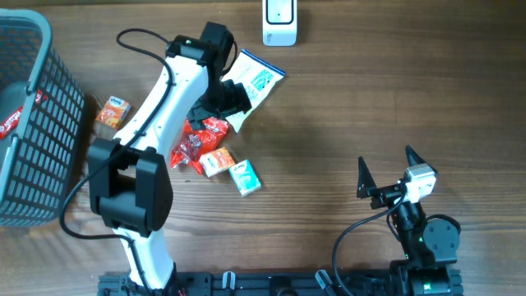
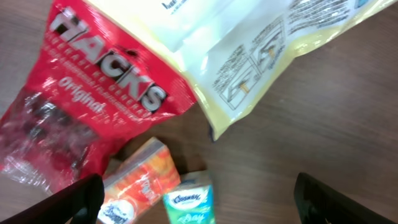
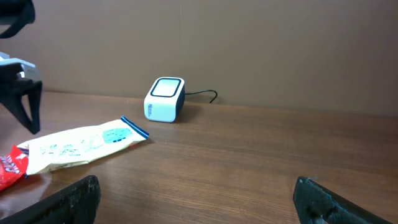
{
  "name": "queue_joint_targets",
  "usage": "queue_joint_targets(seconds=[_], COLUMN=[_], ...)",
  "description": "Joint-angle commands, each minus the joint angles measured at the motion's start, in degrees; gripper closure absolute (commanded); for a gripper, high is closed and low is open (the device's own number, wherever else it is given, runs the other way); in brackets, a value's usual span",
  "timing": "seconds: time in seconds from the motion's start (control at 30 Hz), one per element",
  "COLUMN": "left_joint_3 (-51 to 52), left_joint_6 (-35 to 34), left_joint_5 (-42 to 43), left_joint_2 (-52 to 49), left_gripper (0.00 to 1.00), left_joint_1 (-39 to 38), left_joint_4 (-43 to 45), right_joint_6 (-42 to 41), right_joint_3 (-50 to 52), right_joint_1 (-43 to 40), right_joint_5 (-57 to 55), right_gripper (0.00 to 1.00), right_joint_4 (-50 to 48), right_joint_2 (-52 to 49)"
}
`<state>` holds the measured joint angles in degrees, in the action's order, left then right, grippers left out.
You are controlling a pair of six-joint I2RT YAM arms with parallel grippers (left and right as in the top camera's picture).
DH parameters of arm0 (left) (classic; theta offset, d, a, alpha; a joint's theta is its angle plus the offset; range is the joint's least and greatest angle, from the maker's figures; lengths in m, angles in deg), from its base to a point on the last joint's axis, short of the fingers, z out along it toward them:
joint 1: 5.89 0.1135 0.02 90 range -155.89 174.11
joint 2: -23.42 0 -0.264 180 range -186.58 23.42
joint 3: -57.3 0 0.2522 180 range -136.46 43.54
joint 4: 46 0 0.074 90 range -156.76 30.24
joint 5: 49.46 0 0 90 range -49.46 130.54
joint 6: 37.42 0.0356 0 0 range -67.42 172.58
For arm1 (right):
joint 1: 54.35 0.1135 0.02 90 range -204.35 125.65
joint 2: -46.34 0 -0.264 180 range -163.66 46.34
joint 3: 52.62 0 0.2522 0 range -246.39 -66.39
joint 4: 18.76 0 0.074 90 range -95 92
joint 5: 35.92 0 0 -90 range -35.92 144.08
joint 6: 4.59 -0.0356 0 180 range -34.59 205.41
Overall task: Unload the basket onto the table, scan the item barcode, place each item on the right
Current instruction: 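Lift the orange Kleenex pack out and drop it beside the green box, then lower the left gripper into the basket toward the red Nescafe stick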
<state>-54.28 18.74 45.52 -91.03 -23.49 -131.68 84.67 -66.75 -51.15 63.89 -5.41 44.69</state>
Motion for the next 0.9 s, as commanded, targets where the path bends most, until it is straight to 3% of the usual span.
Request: queue_joint_targets(seconds=[0.0,0.17,0.37,0.67,0.87], left_joint_3=[-6.8,-21.5,-33.5,-34.9,-34.9], left_joint_6=[0.4,0.4,0.4,-7.3,-14.1], left_joint_5=[-1.2,-1.2,-1.2,-9.2,-9.3], left_joint_2=[1.8,4.5,9.3,13.4,11.1], left_gripper=[0.05,0.01,0.0,0.0,0.0], left_joint_1=[3.0,8.6,17.5,38.2,52.0], left_joint_4=[-4.8,-13.2,-14.0,-12.7,-12.5], right_joint_6=[0.7,0.7,0.7,0.7,0.7], right_joint_3=[0.1,0.0,0.1,0.0,0.0], right_joint_1=[-0.2,-0.2,-0.2,-0.2,-0.2], right_joint_5=[-0.6,-0.6,-0.6,-0.6,-0.6], right_gripper=[0.0,0.0,0.0,0.0,0.0], right_joint_4=[-0.2,-0.2,-0.2,-0.2,-0.2], right_joint_2=[0.0,0.0,0.0,0.0,0.0])
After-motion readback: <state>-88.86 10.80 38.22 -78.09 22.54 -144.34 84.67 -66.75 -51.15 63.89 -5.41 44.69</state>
